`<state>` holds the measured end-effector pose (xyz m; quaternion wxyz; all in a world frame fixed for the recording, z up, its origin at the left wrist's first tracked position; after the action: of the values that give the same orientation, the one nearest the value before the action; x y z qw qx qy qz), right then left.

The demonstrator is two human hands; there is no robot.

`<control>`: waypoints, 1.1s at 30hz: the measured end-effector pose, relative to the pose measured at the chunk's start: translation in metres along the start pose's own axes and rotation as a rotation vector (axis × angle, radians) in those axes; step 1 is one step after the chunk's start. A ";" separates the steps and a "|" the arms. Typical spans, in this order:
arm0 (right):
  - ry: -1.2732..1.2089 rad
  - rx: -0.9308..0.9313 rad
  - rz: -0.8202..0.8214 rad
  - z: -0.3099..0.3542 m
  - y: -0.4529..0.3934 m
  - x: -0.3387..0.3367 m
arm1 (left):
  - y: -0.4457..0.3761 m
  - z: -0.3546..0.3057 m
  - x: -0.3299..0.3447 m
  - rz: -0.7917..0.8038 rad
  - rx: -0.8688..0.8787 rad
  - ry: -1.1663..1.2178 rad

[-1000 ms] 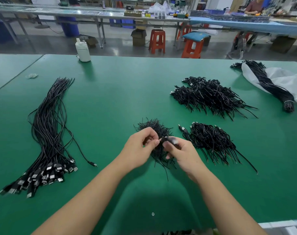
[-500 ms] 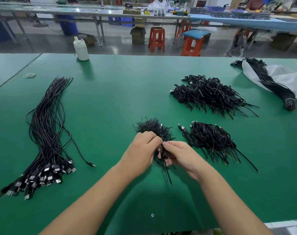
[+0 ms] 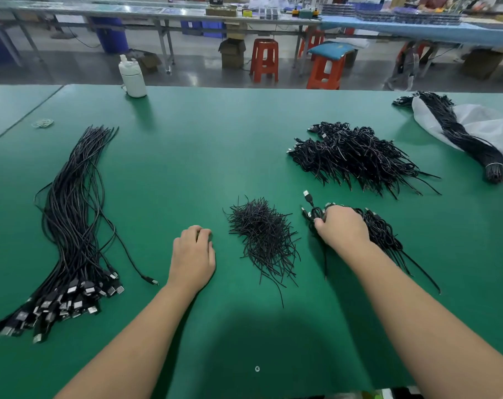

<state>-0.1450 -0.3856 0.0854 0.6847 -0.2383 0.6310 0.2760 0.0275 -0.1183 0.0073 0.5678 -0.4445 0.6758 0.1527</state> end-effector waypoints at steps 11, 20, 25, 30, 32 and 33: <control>0.149 -0.052 0.016 0.002 -0.019 0.021 | 0.002 0.002 0.000 -0.032 -0.012 0.027; -0.459 -0.040 -0.100 0.026 0.028 0.065 | 0.004 0.003 0.000 -0.028 0.008 0.022; -0.678 0.029 -0.188 0.014 0.047 0.087 | 0.005 0.005 0.002 0.004 0.012 0.007; -0.589 -0.049 -0.256 0.020 0.054 0.090 | 0.005 -0.004 0.006 0.162 0.074 -0.276; -0.536 -0.076 -0.265 0.023 0.055 0.090 | 0.008 0.000 0.003 0.296 0.177 -0.384; -0.516 -0.086 -0.270 0.024 0.055 0.090 | 0.011 0.008 -0.002 0.385 0.208 -0.399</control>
<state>-0.1603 -0.3219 -0.0008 0.8424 -0.2707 0.3865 0.2603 0.0244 -0.1056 0.0037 0.6927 -0.2089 0.6345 0.2719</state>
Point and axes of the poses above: each hand's wrist, its own y-axis away from the middle knuckle, its own x-axis out of the palm, z = x × y, the point moved 6 cm from there along -y, towards the middle knuckle, and after that the axes turned 3 degrees about -x, right-handed, at the moved point
